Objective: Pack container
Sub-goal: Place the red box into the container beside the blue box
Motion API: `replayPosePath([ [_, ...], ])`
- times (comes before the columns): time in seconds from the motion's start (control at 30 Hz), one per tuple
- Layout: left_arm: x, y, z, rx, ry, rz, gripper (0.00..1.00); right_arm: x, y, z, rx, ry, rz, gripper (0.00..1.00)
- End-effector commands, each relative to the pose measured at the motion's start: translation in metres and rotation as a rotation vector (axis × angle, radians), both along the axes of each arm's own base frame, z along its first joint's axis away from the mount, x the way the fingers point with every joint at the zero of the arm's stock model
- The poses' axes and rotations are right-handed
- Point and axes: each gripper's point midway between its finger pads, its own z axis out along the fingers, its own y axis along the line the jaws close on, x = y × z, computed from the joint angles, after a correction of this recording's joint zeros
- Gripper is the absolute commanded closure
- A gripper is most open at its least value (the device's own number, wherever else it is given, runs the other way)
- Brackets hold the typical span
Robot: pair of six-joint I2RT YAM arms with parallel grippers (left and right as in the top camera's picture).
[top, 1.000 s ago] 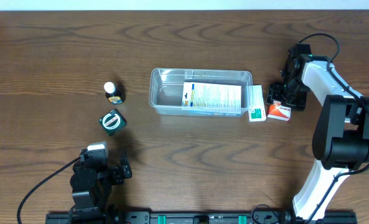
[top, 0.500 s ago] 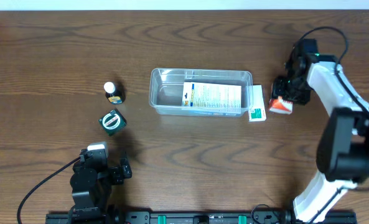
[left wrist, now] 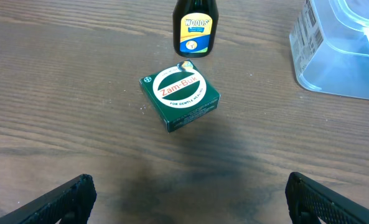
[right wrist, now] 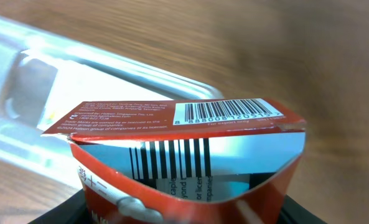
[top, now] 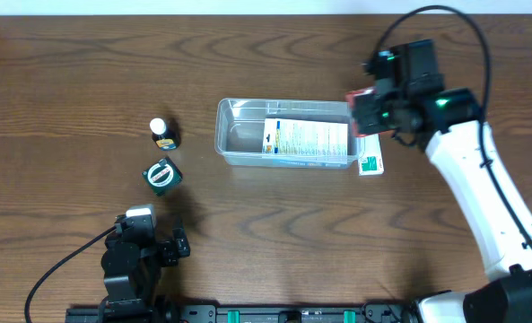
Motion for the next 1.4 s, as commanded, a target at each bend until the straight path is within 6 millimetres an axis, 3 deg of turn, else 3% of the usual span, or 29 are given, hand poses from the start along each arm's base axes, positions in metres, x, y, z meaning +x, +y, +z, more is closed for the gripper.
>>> replayPosePath([
  [0.0, 0.0, -0.001, 0.001, -0.001, -0.005, -0.009, 0.02, -0.004, 0.024, 0.005, -0.034, -0.042, 0.082, 0.42],
  [0.13, 0.0, -0.002, 0.001, -0.002, -0.005, -0.009, 0.02, -0.005, 0.04, -0.007, 0.03, 0.011, -0.002, 0.46],
  [0.27, 0.0, -0.002, 0.001, -0.002, -0.005, -0.009, 0.02, -0.007, 0.041, -0.03, 0.081, 0.11, -0.149, 0.5],
  [0.47, 0.0, -0.002, 0.001, -0.002, -0.005, -0.009, 0.02, -0.007, 0.039, -0.062, 0.07, 0.206, -0.23, 0.53],
  [0.6, 0.0, -0.002, 0.001, -0.002, -0.005, -0.009, 0.02, -0.005, 0.027, -0.08, 0.005, 0.229, -0.303, 0.49],
  [0.77, 0.0, -0.002, 0.001, -0.002, -0.005, -0.009, 0.02, 0.001, 0.027, -0.093, -0.011, 0.233, -0.317, 0.47],
  [0.87, 0.0, -0.002, 0.001, -0.002, -0.005, -0.009, 0.02, 0.003, 0.027, -0.098, -0.013, 0.237, -0.325, 0.44],
  [0.97, 0.0, -0.002, 0.001, -0.002, -0.005, -0.009, 0.02, 0.004, 0.027, -0.098, -0.009, 0.233, -0.324, 0.3],
  [1.07, 0.0, -0.002, 0.001, -0.002, -0.005, -0.009, 0.02, 0.006, 0.028, -0.095, -0.002, 0.219, -0.323, 0.24],
  [1.37, 0.0, -0.002, 0.001, -0.002, -0.005, -0.009, 0.02, 0.008, 0.027, -0.06, 0.041, 0.141, -0.315, 0.24],
])
